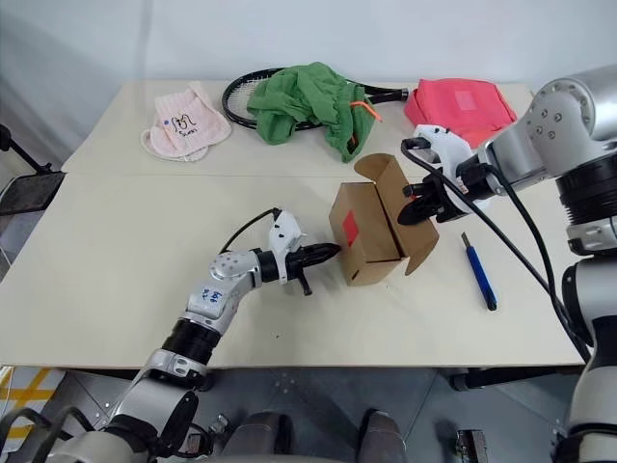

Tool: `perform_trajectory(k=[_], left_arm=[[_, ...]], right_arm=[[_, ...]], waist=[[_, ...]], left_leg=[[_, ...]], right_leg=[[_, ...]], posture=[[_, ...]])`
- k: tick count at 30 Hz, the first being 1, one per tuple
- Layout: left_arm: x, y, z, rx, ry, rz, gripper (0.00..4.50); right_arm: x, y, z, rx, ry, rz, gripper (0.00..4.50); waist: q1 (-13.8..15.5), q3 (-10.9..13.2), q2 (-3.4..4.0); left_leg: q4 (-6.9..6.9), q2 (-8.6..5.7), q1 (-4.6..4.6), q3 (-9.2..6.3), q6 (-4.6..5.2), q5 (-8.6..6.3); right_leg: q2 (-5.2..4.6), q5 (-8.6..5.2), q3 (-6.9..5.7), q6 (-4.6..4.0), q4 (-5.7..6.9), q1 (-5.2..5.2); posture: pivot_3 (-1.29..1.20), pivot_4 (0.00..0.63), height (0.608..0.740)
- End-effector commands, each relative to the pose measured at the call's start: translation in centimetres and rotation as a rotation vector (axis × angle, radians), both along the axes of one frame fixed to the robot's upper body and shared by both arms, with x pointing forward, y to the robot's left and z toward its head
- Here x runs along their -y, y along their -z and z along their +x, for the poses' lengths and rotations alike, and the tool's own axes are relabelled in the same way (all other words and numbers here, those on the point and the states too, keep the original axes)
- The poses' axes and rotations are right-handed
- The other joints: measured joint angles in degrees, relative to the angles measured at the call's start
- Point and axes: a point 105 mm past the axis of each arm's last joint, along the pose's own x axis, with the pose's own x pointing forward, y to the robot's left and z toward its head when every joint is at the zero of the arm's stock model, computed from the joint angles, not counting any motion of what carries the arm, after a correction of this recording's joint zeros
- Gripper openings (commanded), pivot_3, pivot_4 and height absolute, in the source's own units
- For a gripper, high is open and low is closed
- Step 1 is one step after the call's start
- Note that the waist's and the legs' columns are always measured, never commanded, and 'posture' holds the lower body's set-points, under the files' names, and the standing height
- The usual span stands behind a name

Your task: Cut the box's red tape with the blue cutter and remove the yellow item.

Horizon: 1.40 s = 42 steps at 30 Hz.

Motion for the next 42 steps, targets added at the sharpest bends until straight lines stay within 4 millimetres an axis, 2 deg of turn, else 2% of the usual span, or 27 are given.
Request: perform_trajectory(k=[1, 5, 13, 19, 23, 28, 32, 33, 35, 38, 42], left_arm=[[1.4, -0.3, -0.3, 0.016, 0.028, -0.015, 0.00], [1.3, -0.4, -0.1, 0.012, 0.009, -0.034, 0.00], [1.0, 0.6, -0.2, -0.026, -0.025, -0.033, 0.00], [0.7, 1.0, -0.3, -0.036, -0.044, -0.008, 0.00], [-0.1, 0.1, -0.3, -0.003, -0.053, 0.008, 0.00], [-2.7, -1.3, -0.7, 0.020, -0.036, 0.087, 0.00], [-5.2, -3.0, -1.0, 0.058, -0.031, 0.151, 0.00], [-6.0, -4.1, -1.1, 0.080, -0.024, 0.155, 0.00], [-7.0, -7.6, -2.1, 0.114, 0.034, 0.111, 0.00], [-6.6, -10.3, -4.0, 0.125, 0.150, 0.061, 0.00], [-6.1, -12.3, -6.3, 0.119, 0.261, 0.037, 0.00]], right_arm=[[-1.1, -0.6, -0.2, 0.033, -0.035, -0.010, 0.01], [-1.1, -0.4, -0.1, 0.029, -0.028, -0.005, 0.01], [-2.3, -0.6, -0.7, 0.022, -0.062, 0.004, 0.01], [-2.9, -0.3, -0.7, 0.039, -0.068, -0.052, 0.01], [-2.9, 0.0, -0.4, 0.051, -0.044, -0.071, 0.01], [-3.0, 0.3, -0.2, 0.063, -0.034, -0.110, 0.01], [-3.1, 0.0, 0.2, 0.083, -0.020, -0.122, 0.01], [-3.1, 0.0, 0.2, 0.085, -0.019, -0.125, 0.01], [-3.1, -0.1, 0.3, 0.096, -0.013, -0.129, 0.01], [-3.0, -0.1, 0.5, 0.105, 0.002, -0.130, 0.01], [-2.7, 0.1, 0.7, 0.109, 0.024, -0.130, 0.01]], waist=[[-0.01, 0.00, 0.00], [-0.03, 0.00, 0.00], [-0.11, 0.00, 0.00], [-0.07, 0.00, 0.00], [-0.16, -0.01, -0.01], [-0.30, -0.01, -0.01], [-0.68, -0.01, 0.01], [-0.72, 0.00, 0.00], [-0.67, 0.02, -0.03], [-0.90, 0.09, -0.09], [-0.75, 0.09, -0.09]], left_leg=[[0.00, 0.00, 0.00, 0.00, 0.00, 0.00], [0.00, 0.00, 0.00, 0.00, 0.00, 0.00], [0.00, 0.00, 0.01, 0.00, 0.00, 0.00], [0.00, 0.01, 0.01, -0.01, 0.01, 0.00], [0.01, 0.01, 0.01, 0.00, 0.01, 0.00], [0.00, 0.02, 0.00, 0.00, 0.01, 0.00], [-0.10, 0.04, -0.05, 0.04, 0.01, 0.00], [-0.10, 0.04, -0.06, 0.04, 0.01, 0.00], [-0.10, 0.04, -0.16, 0.08, 0.01, 0.00], [-0.11, 0.07, -0.47, 0.08, -0.01, 0.01], [-0.13, 0.06, -0.42, 0.08, -0.01, 0.00]], right_leg=[[0.00, 0.00, 0.00, 0.00, 0.00, 0.00], [0.00, 0.00, 0.00, 0.00, 0.00, 0.00], [0.00, 0.01, 0.00, -0.01, 0.00, 0.00], [0.00, 0.01, 0.00, -0.01, 0.01, 0.00], [0.00, 0.02, 0.00, -0.03, 0.01, 0.00], [0.01, 0.03, 0.00, -0.03, 0.01, -0.01], [0.01, 0.03, 0.00, -0.04, 0.07, -0.21], [0.01, 0.03, 0.00, -0.04, 0.07, -0.23], [0.01, 0.03, 0.00, -0.04, 0.06, -0.33], [0.01, 0.03, 0.01, -0.04, 0.24, -0.77], [-0.01, 0.05, -0.01, 0.00, 0.22, -0.71]], posture=[[0.00, 0.150, 0.740], [0.00, 0.150, 0.740], [0.00, 0.150, 0.740], [0.00, 0.150, 0.740], [0.00, 0.150, 0.740], [0.00, 0.150, 0.740], [0.00, 0.150, 0.740], [0.00, 0.150, 0.740], [0.00, 0.150, 0.740], [0.00, 0.150, 0.740], [0.00, 0.150, 0.740]])
